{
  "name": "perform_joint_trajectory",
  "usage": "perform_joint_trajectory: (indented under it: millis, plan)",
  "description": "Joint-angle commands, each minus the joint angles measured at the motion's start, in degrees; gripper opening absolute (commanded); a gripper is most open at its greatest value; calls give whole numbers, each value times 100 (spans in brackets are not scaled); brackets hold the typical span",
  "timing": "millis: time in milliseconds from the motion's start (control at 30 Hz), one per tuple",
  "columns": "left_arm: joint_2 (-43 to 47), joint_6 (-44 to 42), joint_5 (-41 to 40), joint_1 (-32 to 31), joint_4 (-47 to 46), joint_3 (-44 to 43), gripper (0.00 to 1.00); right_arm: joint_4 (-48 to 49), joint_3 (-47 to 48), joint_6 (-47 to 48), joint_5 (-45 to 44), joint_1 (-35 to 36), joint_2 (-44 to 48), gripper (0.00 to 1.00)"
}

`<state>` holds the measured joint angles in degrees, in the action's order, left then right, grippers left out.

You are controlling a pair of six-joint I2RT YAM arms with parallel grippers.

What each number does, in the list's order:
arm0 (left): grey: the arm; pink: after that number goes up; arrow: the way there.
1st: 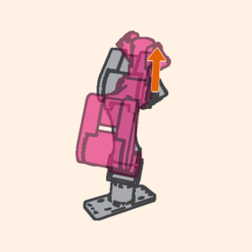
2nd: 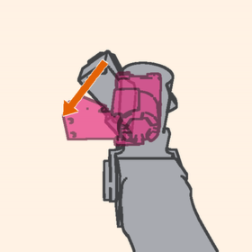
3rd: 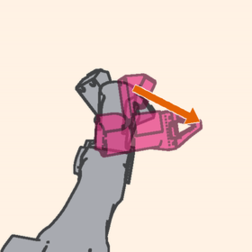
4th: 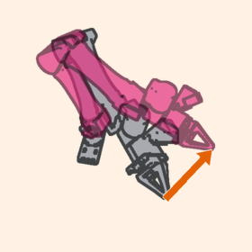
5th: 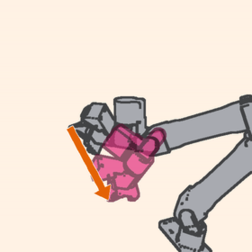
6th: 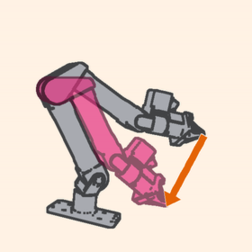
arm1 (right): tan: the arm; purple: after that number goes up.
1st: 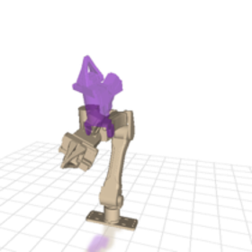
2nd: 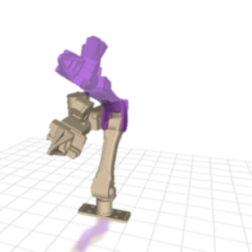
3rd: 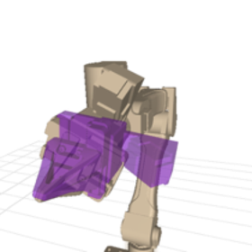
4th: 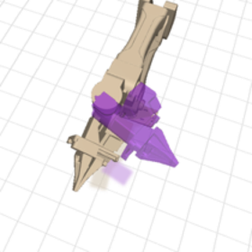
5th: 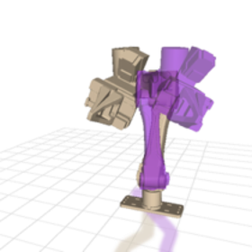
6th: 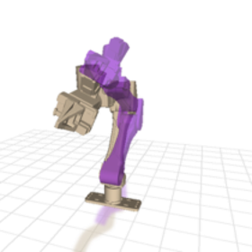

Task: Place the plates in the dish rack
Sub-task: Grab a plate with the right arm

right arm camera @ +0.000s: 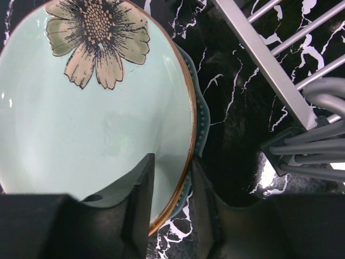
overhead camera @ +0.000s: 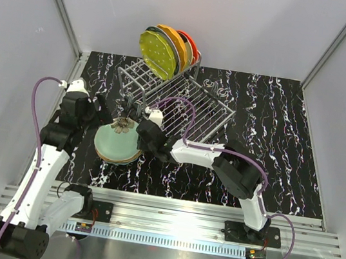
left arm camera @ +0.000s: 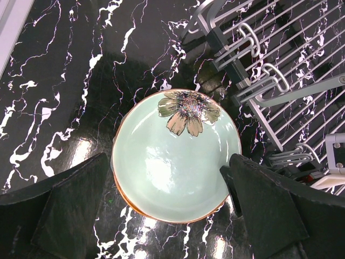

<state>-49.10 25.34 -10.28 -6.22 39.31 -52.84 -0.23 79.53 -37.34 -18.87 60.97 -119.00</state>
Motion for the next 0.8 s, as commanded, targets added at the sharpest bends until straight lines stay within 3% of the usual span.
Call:
perform_joint_trajectory:
  millis: [0,167,767]
  plan:
    - [129,-21,97,33,-240,37,99,85,274,-63,-11,11,-44,35]
    - [173,-21,114,33,-257,46,99,-116,300,-1,-90,11,131,26]
    - [182,-21,114,24,-266,63,99,-820,669,368,-581,143,307,22]
